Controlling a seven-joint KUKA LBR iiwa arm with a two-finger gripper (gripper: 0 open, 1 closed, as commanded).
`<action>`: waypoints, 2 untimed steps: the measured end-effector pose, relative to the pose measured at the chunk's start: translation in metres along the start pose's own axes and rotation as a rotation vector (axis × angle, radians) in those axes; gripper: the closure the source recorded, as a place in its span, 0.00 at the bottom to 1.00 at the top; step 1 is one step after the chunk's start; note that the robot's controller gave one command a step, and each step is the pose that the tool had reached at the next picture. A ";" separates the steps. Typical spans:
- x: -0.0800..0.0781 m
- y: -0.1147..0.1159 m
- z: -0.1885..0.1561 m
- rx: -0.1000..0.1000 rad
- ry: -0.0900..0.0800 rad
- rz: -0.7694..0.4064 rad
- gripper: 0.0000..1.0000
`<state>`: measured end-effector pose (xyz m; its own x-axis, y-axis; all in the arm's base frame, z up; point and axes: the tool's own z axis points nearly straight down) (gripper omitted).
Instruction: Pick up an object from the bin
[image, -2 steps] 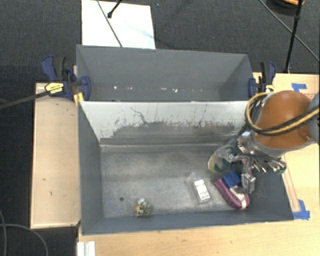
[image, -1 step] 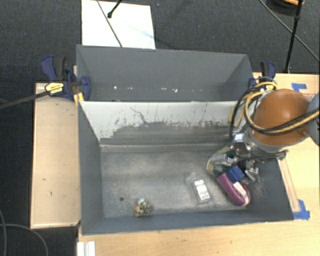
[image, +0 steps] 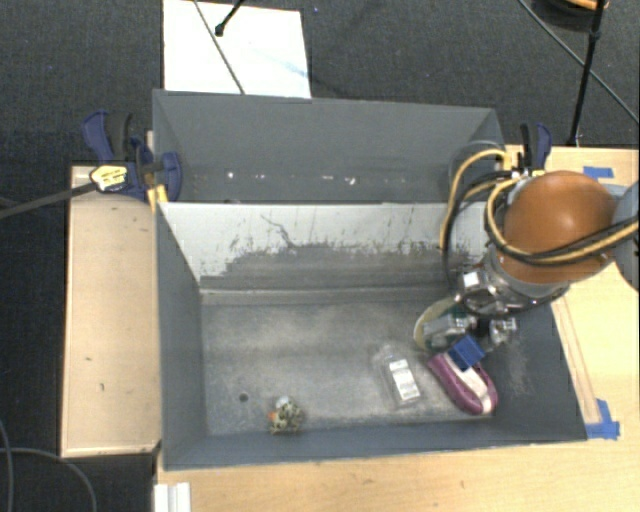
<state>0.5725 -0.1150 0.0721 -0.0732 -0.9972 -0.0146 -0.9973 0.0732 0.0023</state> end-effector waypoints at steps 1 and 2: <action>0.001 0.000 0.000 -0.001 0.001 0.005 1.00; 0.027 0.022 -0.033 0.018 0.010 0.202 1.00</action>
Offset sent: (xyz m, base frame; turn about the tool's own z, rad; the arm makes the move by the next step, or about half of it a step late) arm 0.0000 0.0000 0.0000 0.0000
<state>0.5488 -0.1409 0.1044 -0.2722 -0.9622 -0.0053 -0.9621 0.2722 -0.0140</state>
